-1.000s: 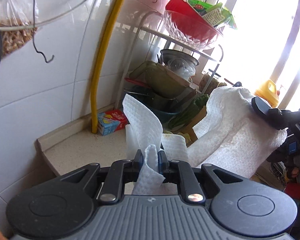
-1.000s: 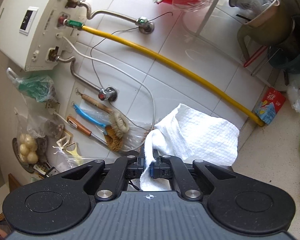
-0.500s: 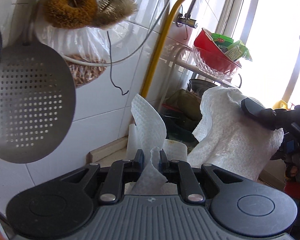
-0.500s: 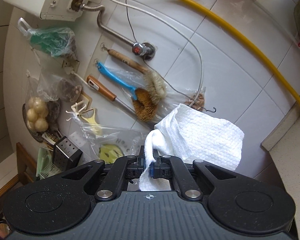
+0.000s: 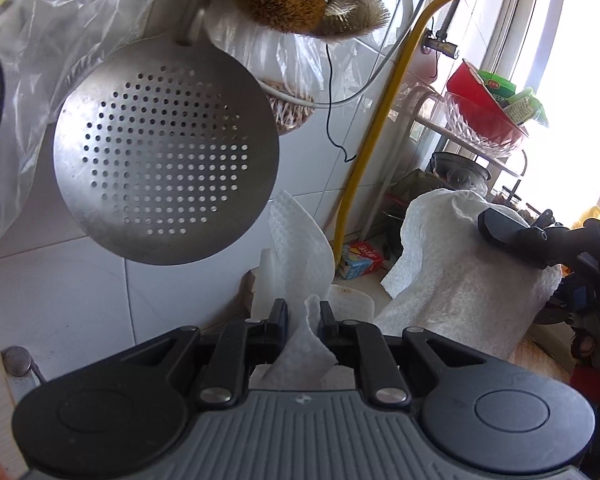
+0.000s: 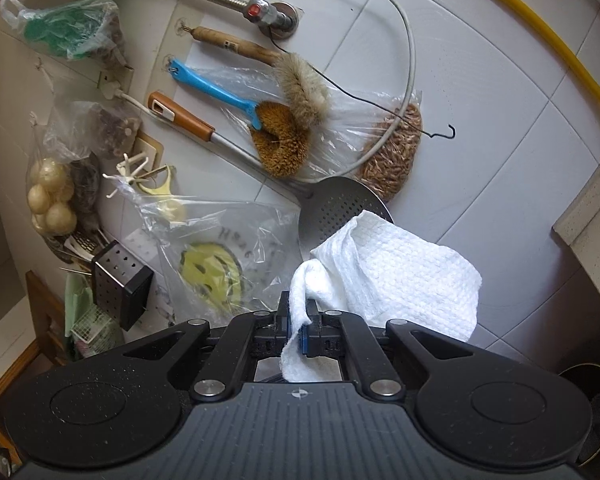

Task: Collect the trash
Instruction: 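Carry both held paper towels off the counter down toward the trash bin, then open both grippers to drop the paper towels into the bin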

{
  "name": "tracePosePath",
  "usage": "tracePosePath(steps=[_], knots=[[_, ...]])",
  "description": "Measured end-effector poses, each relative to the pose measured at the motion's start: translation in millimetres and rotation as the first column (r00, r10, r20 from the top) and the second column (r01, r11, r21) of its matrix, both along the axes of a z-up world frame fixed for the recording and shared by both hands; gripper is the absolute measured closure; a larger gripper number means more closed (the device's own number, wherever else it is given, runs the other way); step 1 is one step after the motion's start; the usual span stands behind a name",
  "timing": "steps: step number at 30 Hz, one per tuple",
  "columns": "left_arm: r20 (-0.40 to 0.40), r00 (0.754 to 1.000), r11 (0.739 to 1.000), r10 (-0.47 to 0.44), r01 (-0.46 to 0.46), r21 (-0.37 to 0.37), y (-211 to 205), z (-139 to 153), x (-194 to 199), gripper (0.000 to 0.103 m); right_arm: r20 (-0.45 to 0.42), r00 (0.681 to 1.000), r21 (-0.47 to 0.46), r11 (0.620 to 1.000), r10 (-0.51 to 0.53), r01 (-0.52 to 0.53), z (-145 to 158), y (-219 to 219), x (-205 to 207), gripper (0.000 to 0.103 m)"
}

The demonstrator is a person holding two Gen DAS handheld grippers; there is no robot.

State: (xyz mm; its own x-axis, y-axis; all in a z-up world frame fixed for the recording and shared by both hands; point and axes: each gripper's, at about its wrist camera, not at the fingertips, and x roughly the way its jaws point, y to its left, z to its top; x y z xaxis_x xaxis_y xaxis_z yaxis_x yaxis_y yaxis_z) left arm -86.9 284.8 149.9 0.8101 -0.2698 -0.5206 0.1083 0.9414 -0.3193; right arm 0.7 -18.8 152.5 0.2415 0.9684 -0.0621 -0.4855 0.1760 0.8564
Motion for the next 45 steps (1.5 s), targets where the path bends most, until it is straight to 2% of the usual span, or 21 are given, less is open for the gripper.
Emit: tracePosePath(steps=[7,15,33,38,42,45], knots=[[-0.068,0.997,0.999,0.045,-0.045,-0.002,10,-24,3,0.092,-0.077,0.996,-0.024,0.999,0.038,-0.04,-30,25,8,0.097],[-0.159,0.981,0.993,0.116,-0.117,0.003,14,-57,15,0.092,-0.177,0.977,-0.054,0.99,0.119,-0.13,-69,47,34,0.096],[-0.297,0.925,0.971,0.239,-0.221,0.093,13,-115,46,0.092,-0.283,0.948,-0.17,0.965,0.146,-0.199,-135,68,70,0.094],[-0.315,0.91,0.961,0.269,-0.231,0.153,9,-127,55,0.092,-0.286,0.946,-0.237,0.945,0.152,-0.223,-151,82,73,0.092],[-0.334,0.9,0.957,0.281,-0.237,0.168,10,-137,62,0.091,-0.282,0.948,-0.289,0.929,0.149,-0.232,-162,94,77,0.092],[-0.349,0.891,0.954,0.29,-0.24,0.18,10,-146,67,0.086,-0.273,0.951,-0.327,0.915,0.147,-0.235,-170,100,78,0.078]])
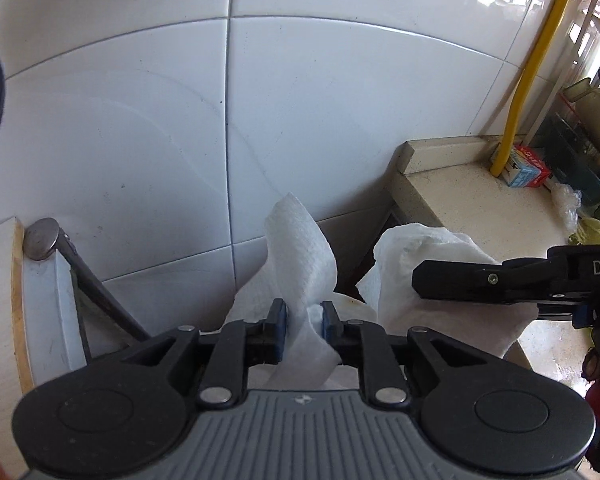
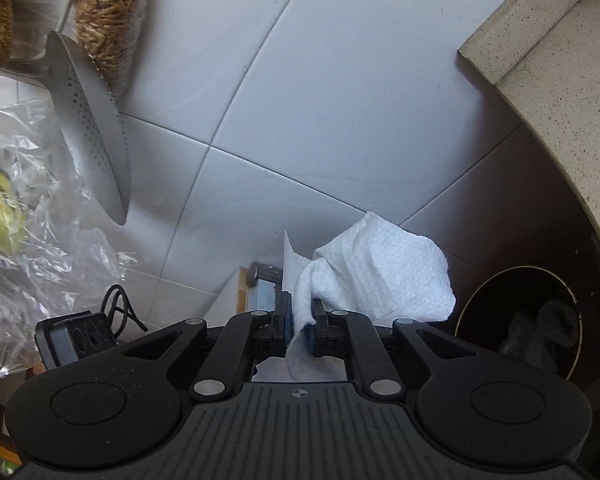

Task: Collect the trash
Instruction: 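Open both grippers to drop the paper towels into the bin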

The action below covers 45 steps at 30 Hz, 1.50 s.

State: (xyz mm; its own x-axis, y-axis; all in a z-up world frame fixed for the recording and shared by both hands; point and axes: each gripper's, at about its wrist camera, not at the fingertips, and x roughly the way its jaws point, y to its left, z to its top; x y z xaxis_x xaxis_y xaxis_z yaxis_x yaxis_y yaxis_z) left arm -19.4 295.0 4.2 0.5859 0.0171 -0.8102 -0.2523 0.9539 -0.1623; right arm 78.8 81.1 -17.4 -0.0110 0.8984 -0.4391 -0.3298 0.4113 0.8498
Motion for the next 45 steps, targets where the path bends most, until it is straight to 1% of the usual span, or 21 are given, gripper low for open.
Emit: tracePosePath(steps=[3,5,7,13,15,18,23,28,31,32,33,35,36,37,38,40,41,42,43,44,45], knots=[[-0.03,1.0,1.0,0.003,-0.003,0.005,-1,-9,5,0.082,-0.006,1.0,-0.033,0.999,0.008,-0.008,-10,8,3,0.07],[-0.047,0.999,1.0,0.002,-0.002,0.012,-3,-14,8,0.081,-0.01,1.0,-0.05,0.999,0.009,-0.009,-16,12,4,0.06],[-0.056,0.998,1.0,0.002,-0.001,0.016,-4,-17,9,0.08,-0.01,1.0,-0.07,0.997,0.012,-0.013,-20,17,7,0.047],[-0.063,0.998,1.0,0.02,-0.019,0.017,-2,-21,9,0.078,-0.011,1.0,-0.108,0.994,0.027,-0.028,-32,33,10,0.045],[-0.061,0.998,1.0,0.023,-0.022,0.016,-1,-20,6,0.078,0.011,0.999,-0.144,0.989,0.035,-0.033,-35,38,10,0.043],[-0.057,0.998,0.999,0.026,-0.024,0.032,-2,-19,2,0.078,0.06,0.996,-0.231,0.972,0.062,-0.046,-40,46,9,0.032],[-0.051,0.998,0.997,0.041,-0.037,0.065,-2,-18,-7,0.077,0.061,0.992,-0.343,0.935,0.114,-0.087,-53,61,5,0.032],[-0.041,0.998,0.997,0.056,-0.053,0.062,3,-15,-19,0.076,0.081,0.983,-0.442,0.89,0.168,-0.115,-61,78,-4,0.031],[-0.03,0.998,0.996,0.064,-0.062,0.061,6,-13,-24,0.076,0.112,0.971,-0.516,0.847,0.21,-0.124,-66,88,-9,0.03],[-0.027,0.997,0.996,0.065,-0.064,0.061,6,-12,-26,0.075,0.098,0.973,-0.516,0.847,0.208,-0.129,-68,86,-8,0.03],[-0.024,0.997,0.996,0.067,-0.065,0.06,6,-11,-27,0.075,0.107,0.972,-0.519,0.845,0.211,-0.127,-69,88,-10,0.032],[-0.021,0.998,0.996,0.065,-0.064,0.059,7,-11,-30,0.072,0.178,0.954,-0.576,0.812,0.243,-0.1,-68,95,-15,0.03],[-0.019,0.998,0.996,0.065,-0.064,0.06,6,-11,-31,0.072,0.146,0.959,-0.579,0.807,0.241,-0.115,-72,97,-14,0.03],[-0.018,0.998,0.996,0.065,-0.064,0.061,6,-11,-32,0.071,0.103,0.967,-0.562,0.816,0.231,-0.135,-76,97,-12,0.034],[-0.016,0.998,0.996,0.063,-0.062,0.059,6,-10,-34,0.071,0.098,0.97,-0.56,0.818,0.224,-0.132,-76,96,-12,0.035],[-0.01,0.998,0.996,0.062,-0.062,0.057,7,-9,-36,0.071,0.158,0.956,-0.606,0.789,0.247,-0.104,-74,97,-16,0.031],[-0.007,0.998,0.996,0.062,-0.062,0.059,7,-8,-38,0.071,0.123,0.963,-0.594,0.795,0.239,-0.122,-77,96,-14,0.031],[-0.003,0.998,0.996,0.062,-0.062,0.06,7,-7,-39,0.071,0.079,0.974,-0.578,0.806,0.212,-0.129,-79,92,-11,0.035],[0.003,0.998,0.996,0.063,-0.063,0.058,8,-5,-41,0.071,0.084,0.975,-0.584,0.803,0.205,-0.119,-77,90,-11,0.037],[0.008,0.998,0.996,0.063,-0.064,0.055,8,-5,-42,0.071,0.12,0.969,-0.602,0.792,0.214,-0.101,-74,89,-12,0.034],[0.01,0.998,0.997,0.064,-0.064,0.053,9,-4,-42,0.07,0.133,0.966,-0.599,0.795,0.221,-0.1,-72,89,-13,0.03]])
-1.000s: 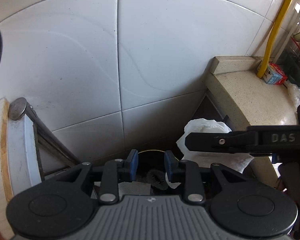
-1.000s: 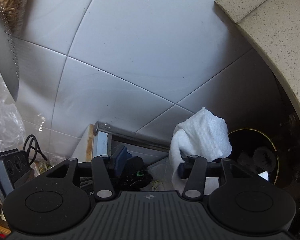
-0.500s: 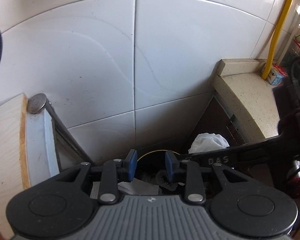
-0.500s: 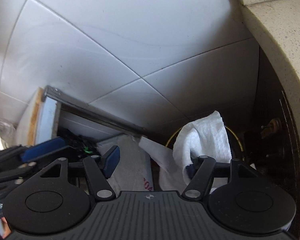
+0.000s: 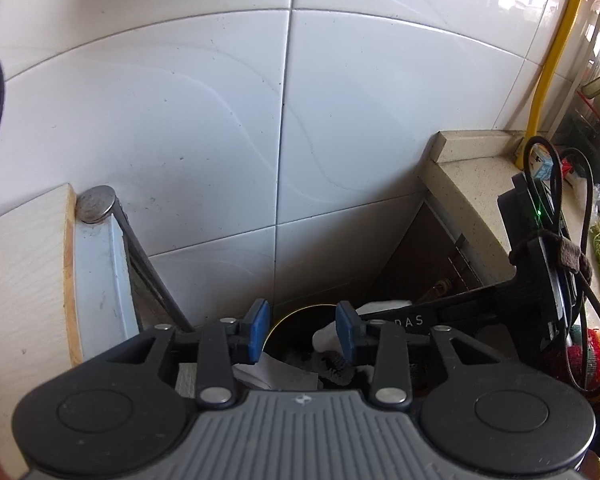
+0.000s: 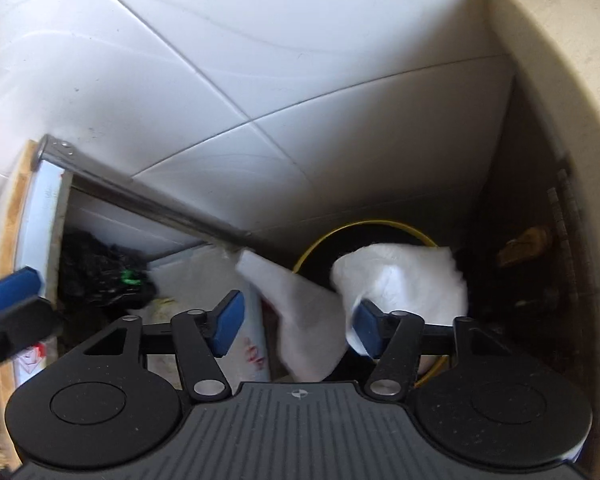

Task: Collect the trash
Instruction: 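Open both grippers to drop the paper towels into the bin, then move both tools back over the napa cabbage on the counter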

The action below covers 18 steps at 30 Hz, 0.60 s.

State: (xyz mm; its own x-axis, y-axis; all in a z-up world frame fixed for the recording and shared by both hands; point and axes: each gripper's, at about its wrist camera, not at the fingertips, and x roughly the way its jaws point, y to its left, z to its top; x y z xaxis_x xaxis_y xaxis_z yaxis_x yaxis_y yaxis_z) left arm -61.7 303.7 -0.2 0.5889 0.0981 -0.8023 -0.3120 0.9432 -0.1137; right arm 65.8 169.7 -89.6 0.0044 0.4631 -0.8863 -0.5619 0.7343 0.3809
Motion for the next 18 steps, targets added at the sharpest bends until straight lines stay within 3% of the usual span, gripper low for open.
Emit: tracePosePath(steps=[2,8,13,18], knots=[[0.003,1.0,1.0,-0.002,0.002,0.002,0,1,0,0.07,-0.046,0.999,0.01,1.0,-0.023,0.024,-3,-1,4,0.035],[0.025,0.999,0.999,-0.044,0.044,0.004,-9,8,2,0.07,0.032,0.999,0.029,0.999,-0.026,0.025,27,-16,-8,0.036],[0.028,0.993,0.993,-0.118,0.118,0.013,-30,13,11,0.07,0.108,0.99,0.07,0.994,-0.087,0.08,66,-60,-22,0.033],[0.054,0.967,0.968,-0.25,0.248,0.041,-68,24,28,0.064,0.18,0.961,0.109,0.975,-0.21,0.193,105,-127,-32,0.031]])
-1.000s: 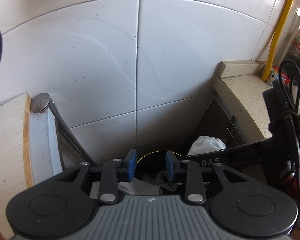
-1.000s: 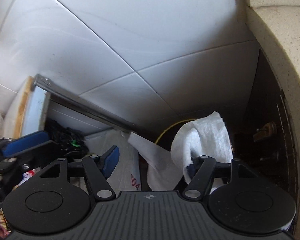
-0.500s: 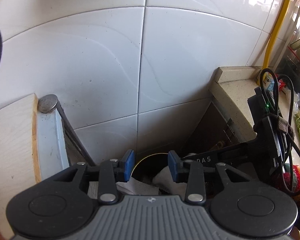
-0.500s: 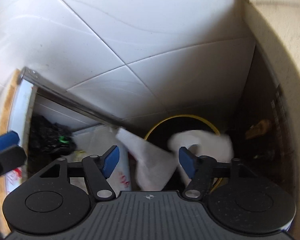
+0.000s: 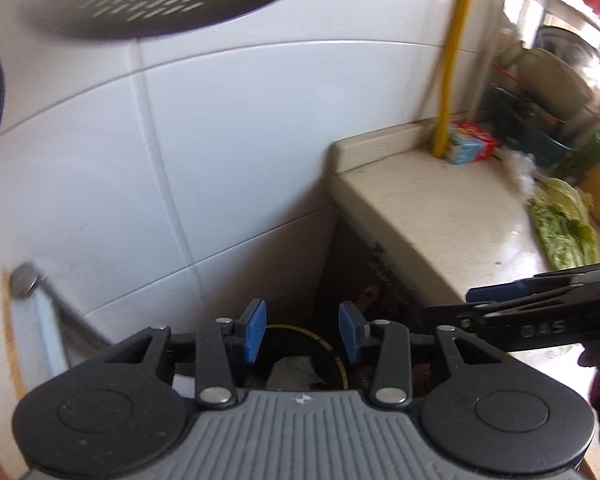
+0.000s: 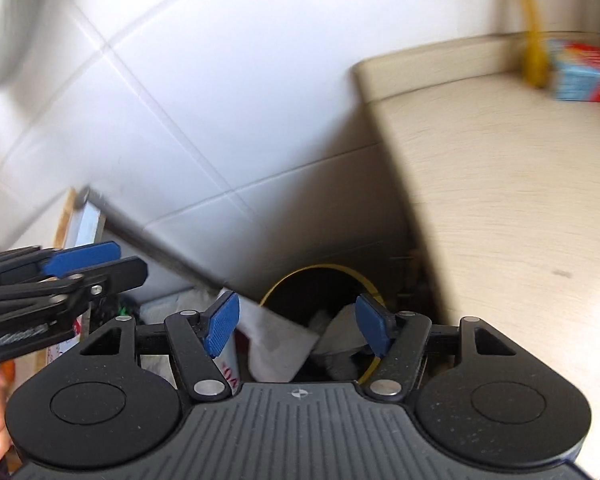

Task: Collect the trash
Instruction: 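Move both tools back over the napa cabbage on the counter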

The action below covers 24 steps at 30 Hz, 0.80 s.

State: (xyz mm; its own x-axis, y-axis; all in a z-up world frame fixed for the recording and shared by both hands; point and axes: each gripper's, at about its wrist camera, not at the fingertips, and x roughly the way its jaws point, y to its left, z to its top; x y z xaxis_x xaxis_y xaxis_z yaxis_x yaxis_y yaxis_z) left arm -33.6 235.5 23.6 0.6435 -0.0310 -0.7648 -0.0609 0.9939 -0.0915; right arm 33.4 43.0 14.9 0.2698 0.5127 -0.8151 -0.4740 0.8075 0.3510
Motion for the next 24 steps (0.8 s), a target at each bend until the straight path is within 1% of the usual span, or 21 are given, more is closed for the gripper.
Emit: tracePosePath(steps=[2,5,9,11,17,24], knots=[[0.015,0.998,0.998,-0.063,0.063,0.009,-20,4,8,0.062,0.042,0.997,0.007,0.997,-0.072,0.071,14,-30,-4,0.03],[0.026,0.988,0.988,-0.154,0.153,0.023,-50,7,23,0.06,0.107,0.979,0.0,0.984,-0.175,0.176,30,-70,-9,0.027],[0.024,0.968,0.969,-0.248,0.248,0.016,-92,12,43,0.06,0.141,0.947,0.004,0.957,-0.287,0.289,42,-116,-11,0.027],[0.022,0.957,0.958,-0.288,0.288,0.008,-111,14,50,0.06,0.148,0.937,0.009,0.947,-0.317,0.32,43,-131,-12,0.027],[0.007,0.925,0.925,-0.379,0.378,0.029,-162,18,68,0.059,0.191,0.897,0.012,0.914,-0.4,0.405,47,-168,-17,0.025],[-0.024,0.886,0.885,-0.464,0.464,0.035,-221,14,96,0.057,0.177,0.855,0.005,0.869,-0.487,0.494,39,-216,-10,0.023]])
